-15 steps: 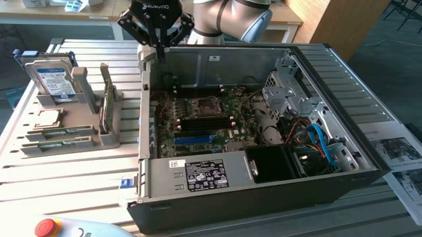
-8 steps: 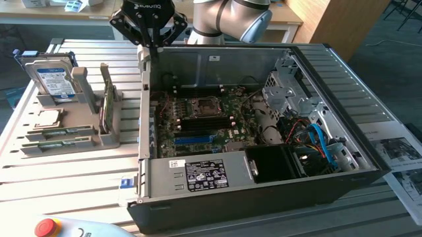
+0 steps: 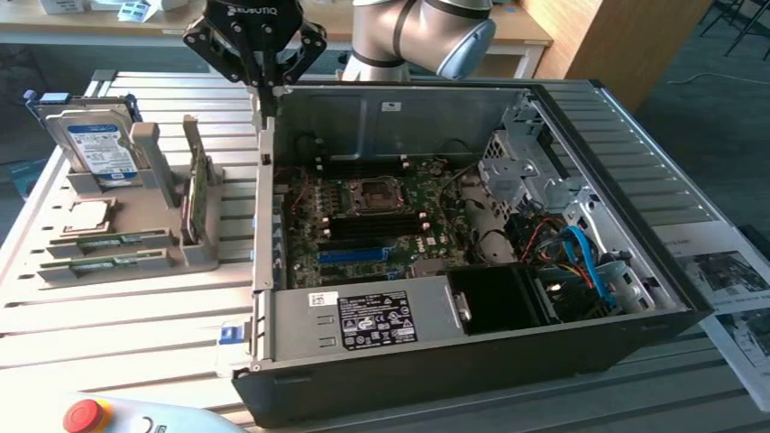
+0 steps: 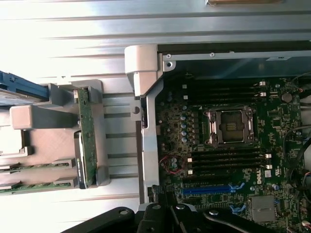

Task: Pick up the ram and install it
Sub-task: 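Reach for the ram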

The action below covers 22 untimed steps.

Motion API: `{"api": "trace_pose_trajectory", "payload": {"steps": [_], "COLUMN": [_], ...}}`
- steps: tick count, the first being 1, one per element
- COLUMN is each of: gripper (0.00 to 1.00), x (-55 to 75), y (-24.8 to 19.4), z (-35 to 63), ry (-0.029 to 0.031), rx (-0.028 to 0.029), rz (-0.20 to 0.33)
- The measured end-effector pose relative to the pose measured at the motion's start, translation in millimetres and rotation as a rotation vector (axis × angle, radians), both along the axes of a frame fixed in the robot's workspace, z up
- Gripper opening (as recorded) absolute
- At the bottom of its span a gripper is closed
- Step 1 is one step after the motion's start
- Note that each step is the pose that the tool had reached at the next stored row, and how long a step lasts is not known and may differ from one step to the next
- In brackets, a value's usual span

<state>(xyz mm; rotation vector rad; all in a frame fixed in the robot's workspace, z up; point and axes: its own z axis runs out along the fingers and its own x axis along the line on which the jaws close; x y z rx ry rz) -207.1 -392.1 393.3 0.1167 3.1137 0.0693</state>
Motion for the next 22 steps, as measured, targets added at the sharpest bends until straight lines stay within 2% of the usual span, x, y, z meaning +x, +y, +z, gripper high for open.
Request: {"api": "trace_pose_trajectory", "payload": {"steps": [9,22], "gripper": [0.11,0.11], "x": [-12.5,-37.3], "y": [0.5,1.8], "z": [-0.1,0.0], "ry": [-0.0001,0.0000], "rx": [0.0001,0.0000], "rz": [0.000,0.000]}}
